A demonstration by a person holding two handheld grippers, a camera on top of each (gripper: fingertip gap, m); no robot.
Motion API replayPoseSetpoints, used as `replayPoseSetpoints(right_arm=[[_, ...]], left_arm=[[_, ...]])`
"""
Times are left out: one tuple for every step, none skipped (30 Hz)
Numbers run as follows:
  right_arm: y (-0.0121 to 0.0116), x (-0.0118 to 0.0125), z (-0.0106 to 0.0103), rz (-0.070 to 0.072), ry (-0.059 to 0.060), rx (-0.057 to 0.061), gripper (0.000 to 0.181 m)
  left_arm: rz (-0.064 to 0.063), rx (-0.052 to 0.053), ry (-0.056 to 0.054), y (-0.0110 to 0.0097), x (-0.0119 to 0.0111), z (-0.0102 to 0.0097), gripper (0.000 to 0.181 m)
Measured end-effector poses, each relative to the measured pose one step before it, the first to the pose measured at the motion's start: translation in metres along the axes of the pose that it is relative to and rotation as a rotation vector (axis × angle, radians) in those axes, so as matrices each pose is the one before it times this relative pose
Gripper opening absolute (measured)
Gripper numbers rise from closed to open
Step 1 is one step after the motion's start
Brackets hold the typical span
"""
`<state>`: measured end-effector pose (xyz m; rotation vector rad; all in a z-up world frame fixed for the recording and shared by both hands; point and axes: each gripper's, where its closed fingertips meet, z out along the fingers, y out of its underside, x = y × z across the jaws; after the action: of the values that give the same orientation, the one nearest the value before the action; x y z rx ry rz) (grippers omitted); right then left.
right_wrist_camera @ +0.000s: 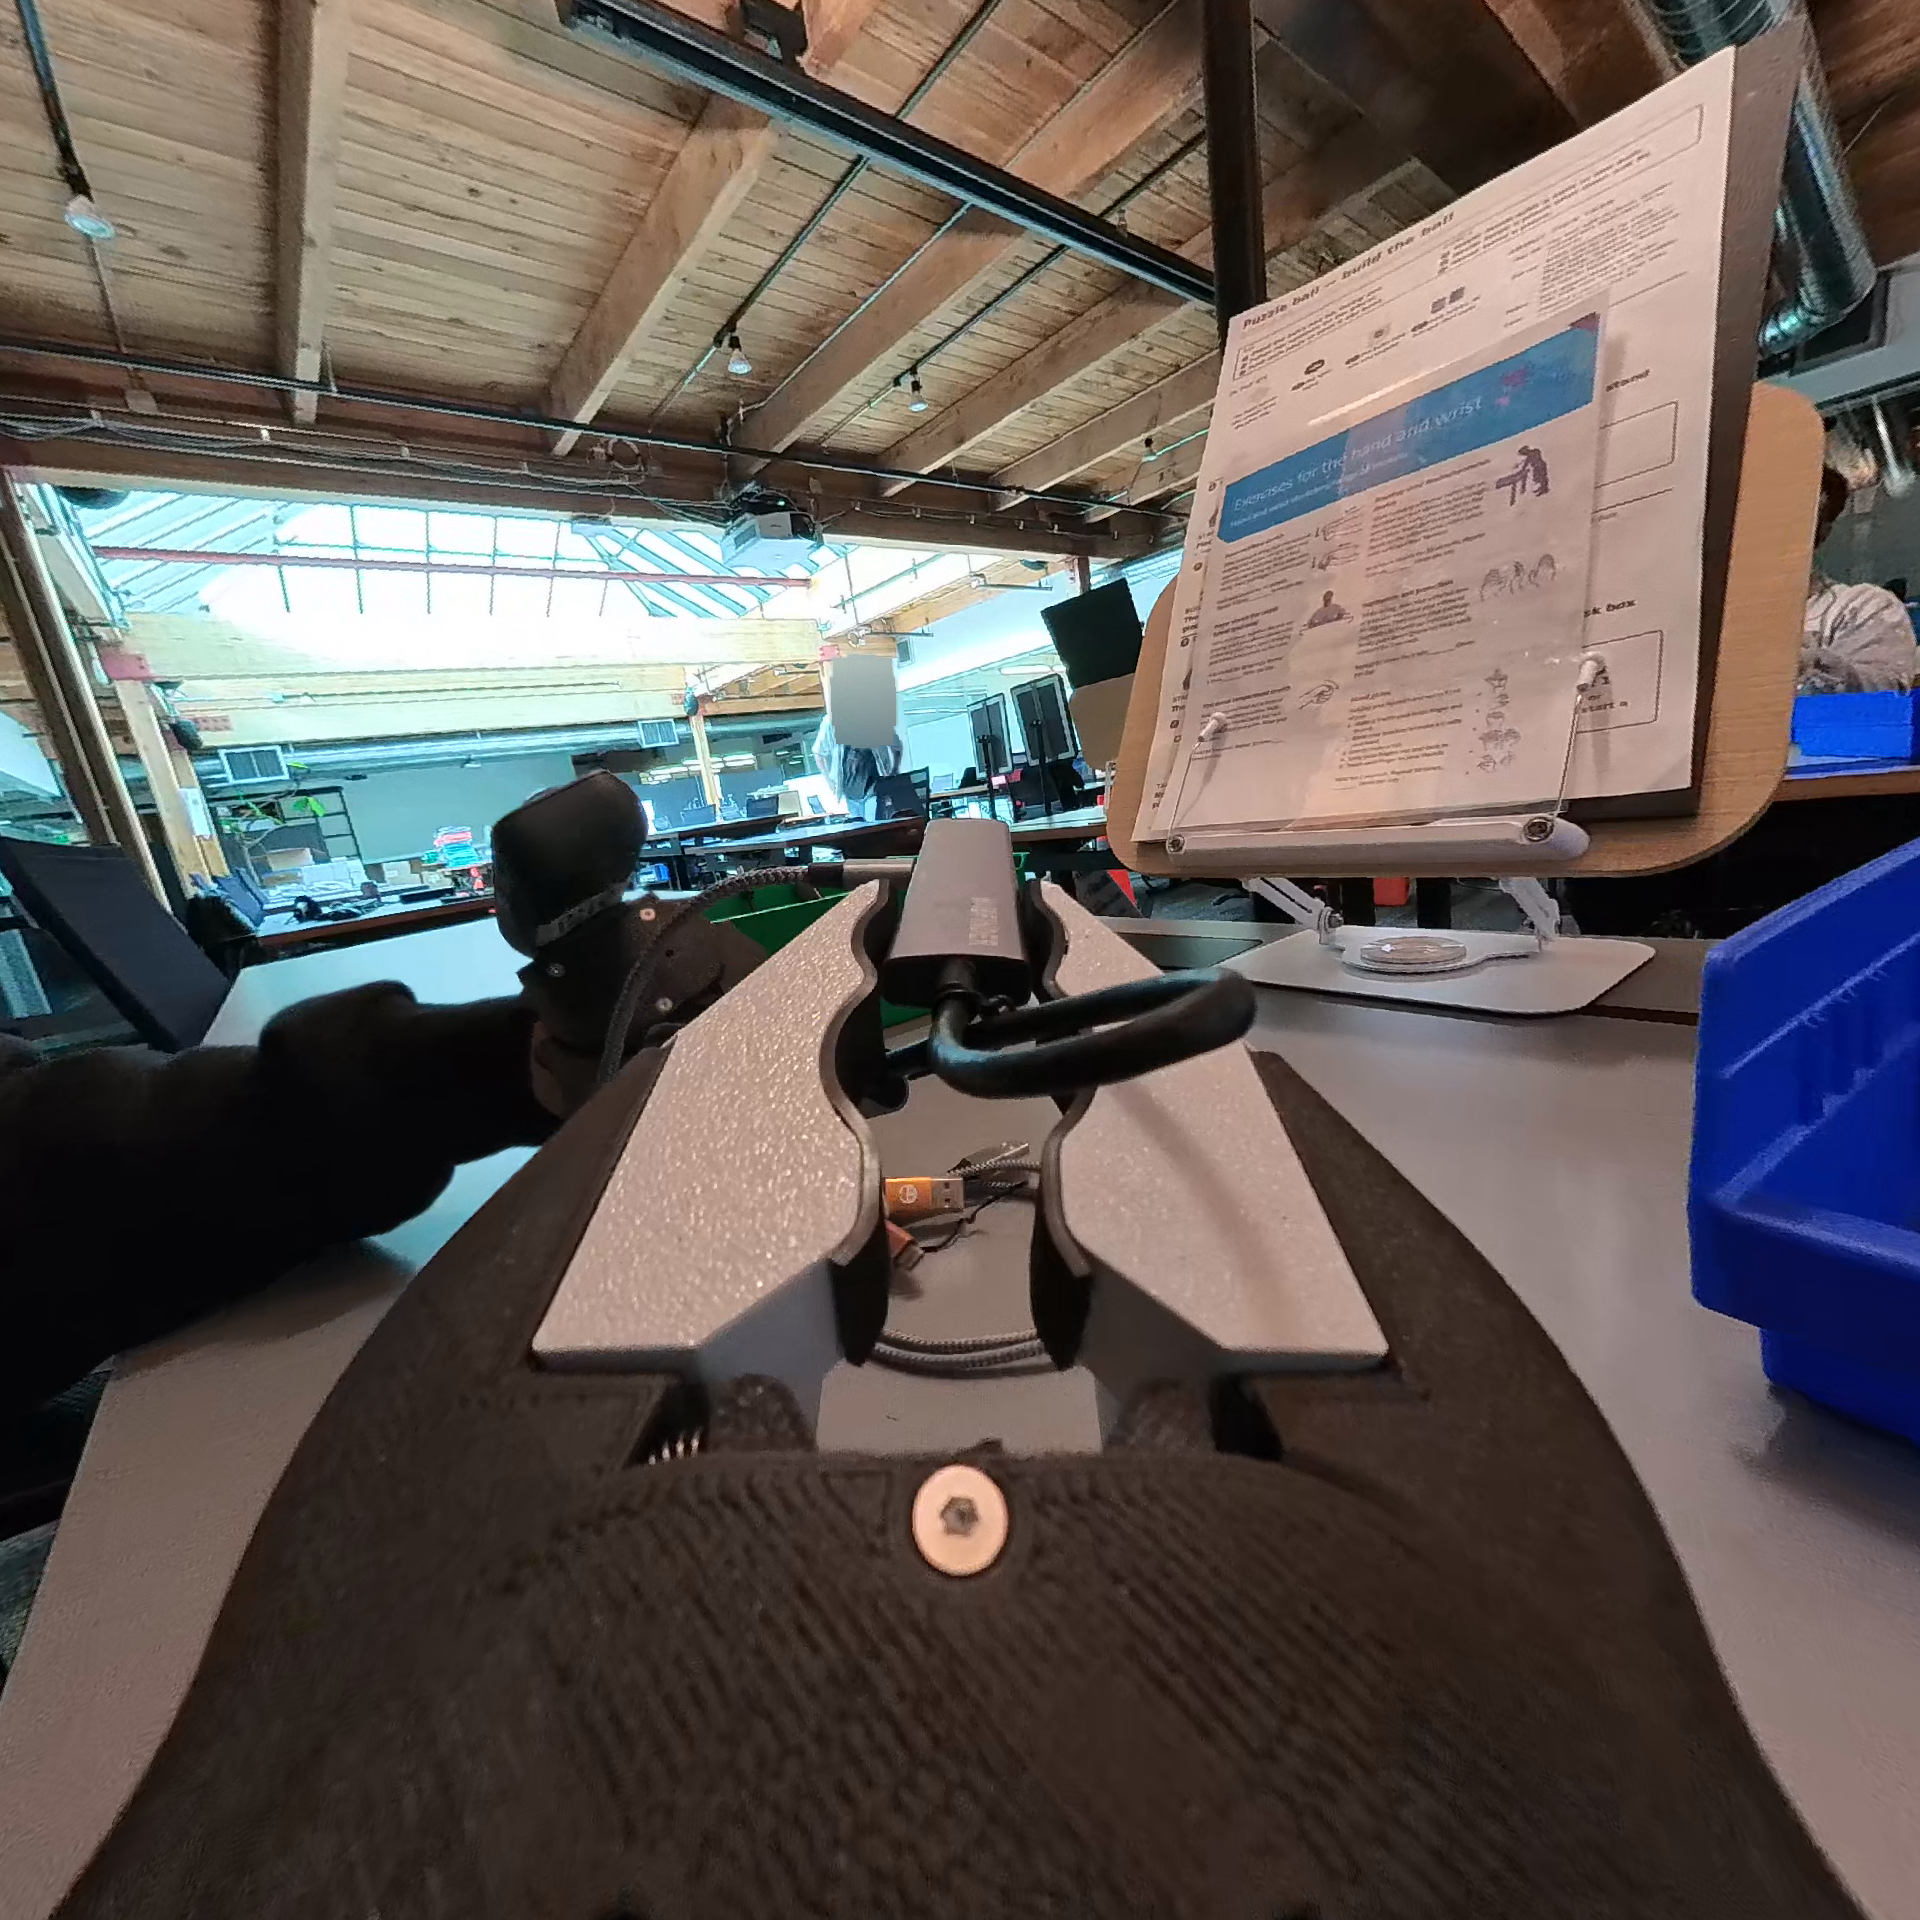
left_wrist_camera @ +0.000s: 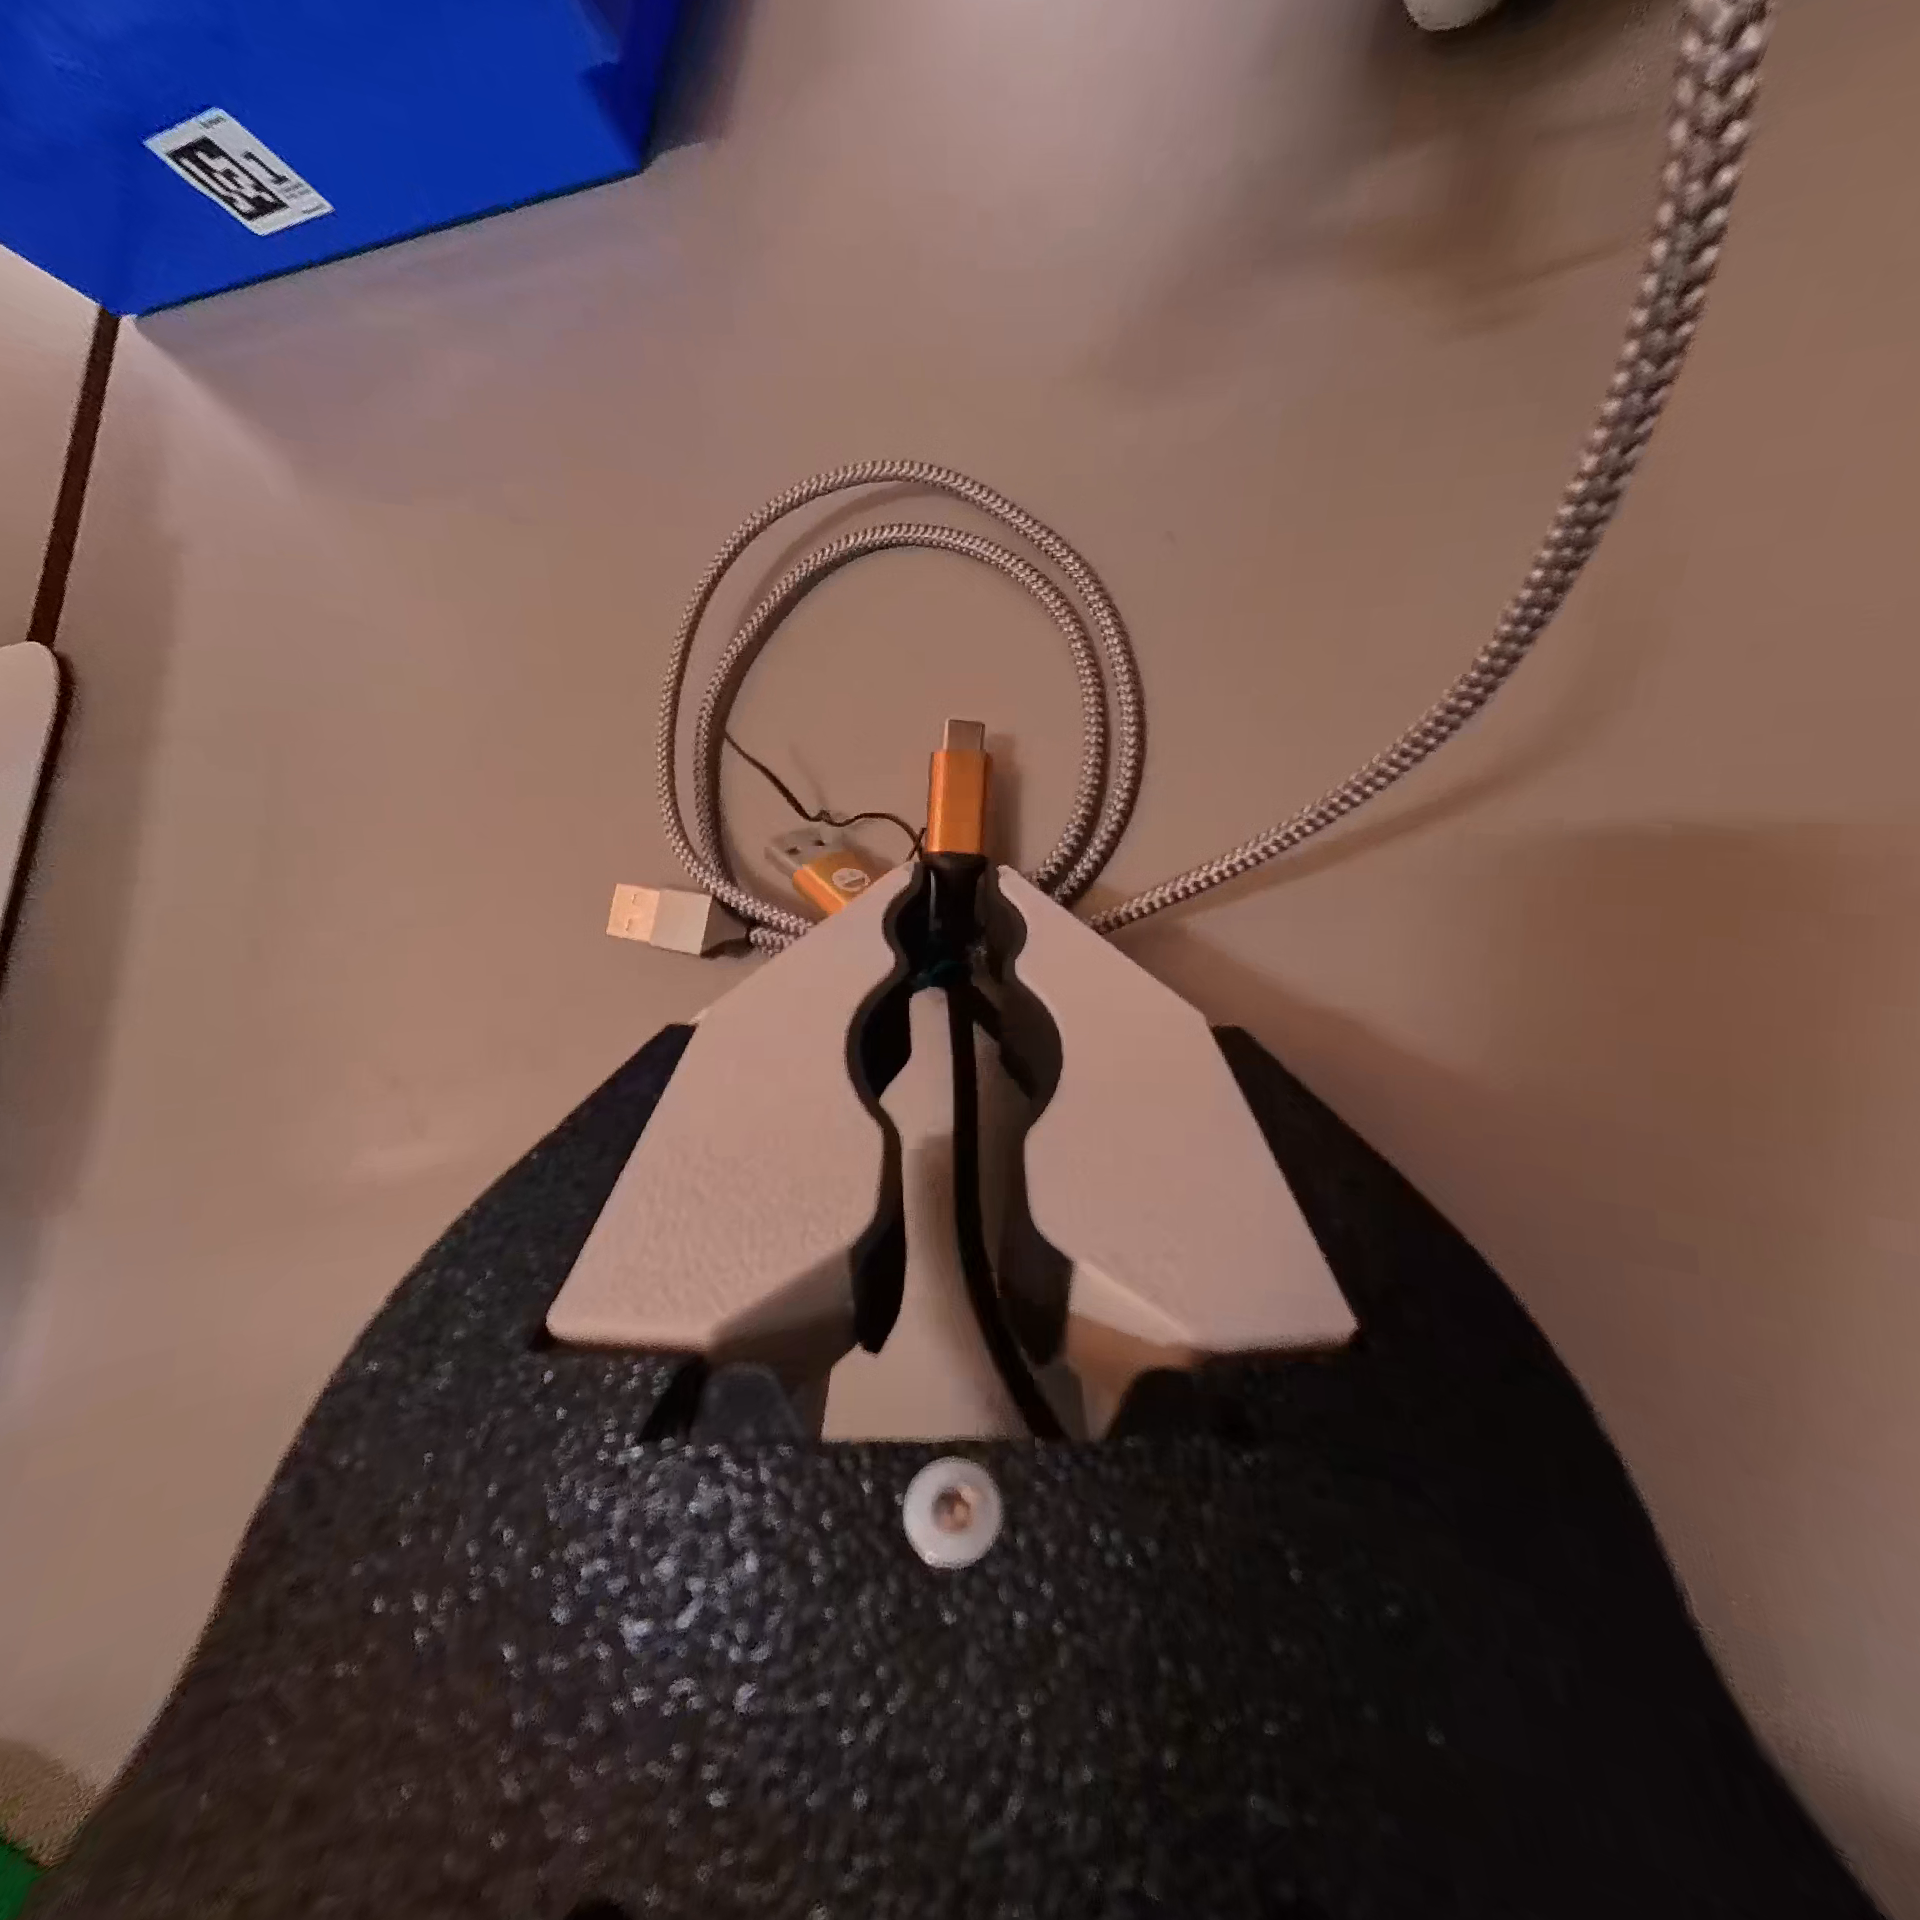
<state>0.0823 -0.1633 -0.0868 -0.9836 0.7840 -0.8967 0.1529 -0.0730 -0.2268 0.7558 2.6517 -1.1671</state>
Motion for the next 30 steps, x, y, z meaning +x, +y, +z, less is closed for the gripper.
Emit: replayPoseSetpoints(right_arm=[[-0.00001,0.00015,0.00001,0.0014,0.0002,-0.0002,0.023],[0.00008,0.00024,0.00006,0.0002,0.0015,-0.0004,0.023],[0.00004,0.00029,0.00007,-0.001,0.003,-0.0005,0.023],[0.00018,0.00023,0.00018,-0.0019,0.0032,-0.0016,0.023],[0.00024,0.00021,0.00014,-0.003,0.004,-0.0019,0.023],[0.00031,0.00003,0.00026,-0.0029,0.0016,-0.0022,0.023],[0.00026,0.00008,0.00018,-0.0021,0.0027,-0.002,0.023],[0.00003,0.00121,0.0,-0.0025,0.0113,-0.0003,0.023],[-0.00011,0.00147,-0.00014,-0.0033,0.0132,0.0009,0.023],[-0.00015,0.00025,-0.00008,-0.0035,0.0052,0.0008,0.023],[-0.00004,0.00074,-0.00015,-0.0048,0.0095,0.0008,0.023],[-0.00021,0.00142,-0.00014,-0.0072,0.0164,0.0016,0.022],[0.0002,0.00022,0.00016,-0.0087,0.0082,-0.0014,0.023],[0.00096,-0.00155,0.0007,-0.0095,-0.0038,-0.0073,0.023],[0.00095,-0.00172,0.00075,-0.0117,-0.0032,-0.007,0.022],[0.00043,-0.00094,0.00048,-0.0146,0.0035,-0.0031,0.022],[0.00048,-0.00154,0.0005,-0.0146,0.0006,-0.004,0.022],[0.00111,-0.00216,0.00084,-0.0123,-0.0072,-0.0078,0.022],[0.00083,-0.00159,0.00069,-0.0114,-0.0036,-0.0067,0.022],[0.00021,-0.00078,0.00043,-0.011,0.0013,-0.001,0.022],[0.00029,-0.0013,0.00029,-0.0055,-0.0055,-0.0022,0.022],[0.00026,-0.00058,0.00017,-0.0016,-0.0034,-0.0019,0.022],[-0.00022,0.00029,-0.0001,-0.0001,0.0025,0.0012,0.022],[-0.00015,0.00024,-0.00012,0.0013,0.0005,0.0012,0.022],[0.00008,0.00001,0.00002,0.0021,-0.002,-0.0006,0.022],[0.00005,0.00031,0.00008,0.0003,0.0021,-0.0002,0.023],[-0.00007,-0.00002,0.0001,-0.0025,0.0023,0.0002,0.023],[0.00021,-0.00053,0.00014,-0.0039,-0.001,-0.0015,0.023],[0.00033,-0.00019,0.00019,-0.0052,0.0028,-0.0021,0.022],[0.0003,-0.00009,0.00029,-0.0067,0.0048,-0.0023,0.022]], left_arm=[[-0.0016,0.0133,-0.0059,-0.00064,-0.00078,0.00198,0.007],[0.0022,0.0098,-0.0062,-0.0006,-0.00042,0.00171,0.007],[0.0169,0.0073,-0.017,-0.00046,-0.00097,0.00143,0.007],[0.0284,0.0086,-0.0243,-0.00046,-0.00093,0.00109,0.006],[0.0208,0.0059,-0.0213,-0.0002,-0.00058,0.00074,0.006],[0.0038,0.0031,-0.0185,-0.00016,-0.00076,0.00058,0.005],[-0.0076,-0.0003,-0.0218,0.00031,-0.00139,0.0005,0.005],[-0.0122,-0.0064,-0.0286,0.00085,-0.00244,0.00039,0.005],[-0.02,-0.0099,-0.0274,0.00108,-0.00246,0.00016,0.005],[-0.0442,-0.0137,-0.0274,0.00094,-0.00372,-0.00043,0.004],[-0.0713,-0.0196,-0.028,0.00088,-0.00509,-0.00141,0.005],[-0.0782,-0.0148,-0.028,-0.00082,-0.00574,-0.0031,0.005],[-0.0733,0.003,-0.0157,-0.00434,-0.00398,-0.00518,0.005],[-0.0802,0.0114,-0.0009,-0.00681,-0.00211,-0.00694,0.005],[-0.081,0.0144,0.0169,-0.00865,0.00052,-0.00783,0.005],[-0.074,0.0124,0.0291,-0.00901,0.00273,-0.00827,0.004],[-0.0623,0.0102,0.0257,-0.00921,0.00308,-0.00821,0.004],[-0.0483,0.0162,0.0213,-0.00997,0.00326,-0.00827,0.004],[-0.0293,0.0142,0.0233,-0.00943,0.00423,-0.00758,0.005],[-0.0148,0.0129,0.0077,-0.00864,0.00285,-0.00665,0.005],[-0.0058,-0.0031,0.0099,-0.00616,0.00369,-0.005,0.004],[-0.0096,-0.013,0.0105,-0.00414,0.00457,-0.00302,0.004],[-0.0041,-0.01,0.0007,-0.00352,0.00383,-0.00126,0.004],[0.0027,-0.0155,-0.0084,-0.00167,0.00253,0.00023,0.005],[0.0016,-0.0161,-0.0145,-0.00087,0.0013,0.00124,0.005],[-0.001,0.0002,-0.0105,-0.00268,0.00147,0.00151,0.005],[-0.0065,0.0076,0.0078,-0.00342,0.00369,0.00168,0.005],[-0.0103,0.0087,0.0126,-0.00325,0.00429,0.0018,0.005],[-0.0016,0.0026,0.0085,-0.00204,0.00401,0.00237,0.005],[0.002,-0.0014,0.0038,-0.00102,0.00345,0.00261,0.005]])
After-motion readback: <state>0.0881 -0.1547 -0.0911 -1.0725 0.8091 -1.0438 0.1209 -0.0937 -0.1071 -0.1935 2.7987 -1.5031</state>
